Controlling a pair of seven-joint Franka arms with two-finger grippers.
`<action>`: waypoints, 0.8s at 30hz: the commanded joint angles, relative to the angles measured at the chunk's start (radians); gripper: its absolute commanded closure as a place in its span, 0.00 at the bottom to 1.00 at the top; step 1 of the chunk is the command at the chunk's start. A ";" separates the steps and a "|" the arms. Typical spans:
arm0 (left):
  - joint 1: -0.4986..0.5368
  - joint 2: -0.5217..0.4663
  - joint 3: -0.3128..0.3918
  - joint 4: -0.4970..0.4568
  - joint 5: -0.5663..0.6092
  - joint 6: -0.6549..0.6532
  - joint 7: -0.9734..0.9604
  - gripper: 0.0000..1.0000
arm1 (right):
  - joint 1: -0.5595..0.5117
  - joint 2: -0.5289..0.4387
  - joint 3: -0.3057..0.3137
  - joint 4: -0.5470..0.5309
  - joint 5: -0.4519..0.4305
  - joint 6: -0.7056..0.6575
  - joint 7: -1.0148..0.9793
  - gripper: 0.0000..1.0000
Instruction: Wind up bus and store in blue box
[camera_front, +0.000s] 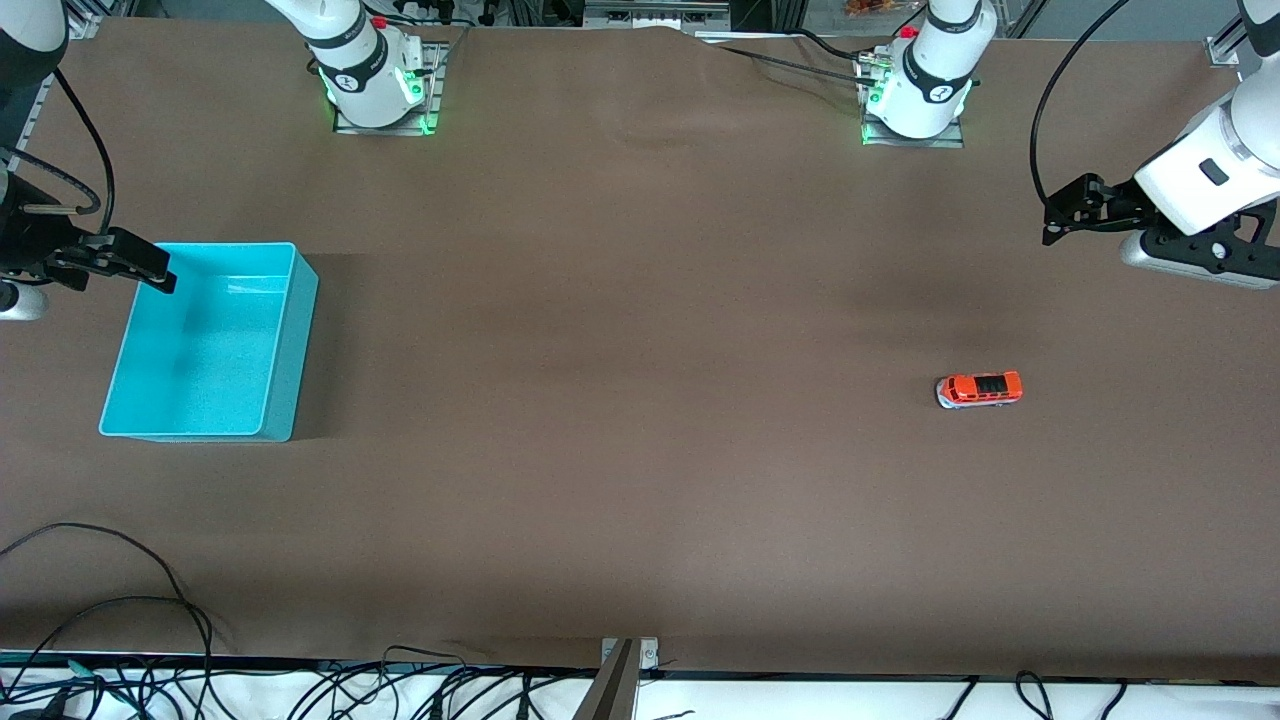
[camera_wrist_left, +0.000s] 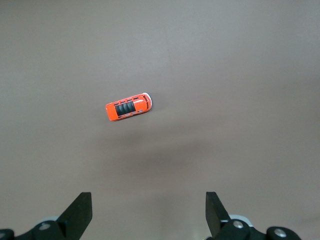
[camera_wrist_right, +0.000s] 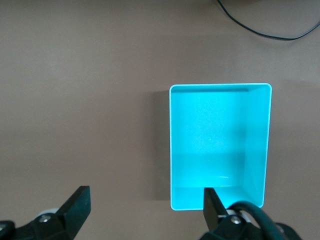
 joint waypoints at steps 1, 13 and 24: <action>0.008 0.002 -0.004 0.017 0.004 -0.013 0.001 0.00 | 0.002 -0.002 -0.001 0.014 0.015 -0.012 0.018 0.00; 0.008 0.002 -0.004 0.017 0.004 -0.015 -0.001 0.00 | 0.002 -0.001 -0.001 0.014 0.013 -0.009 0.006 0.00; 0.008 0.002 -0.002 0.017 0.004 -0.015 0.001 0.00 | 0.000 -0.001 -0.002 0.014 0.013 -0.009 0.006 0.00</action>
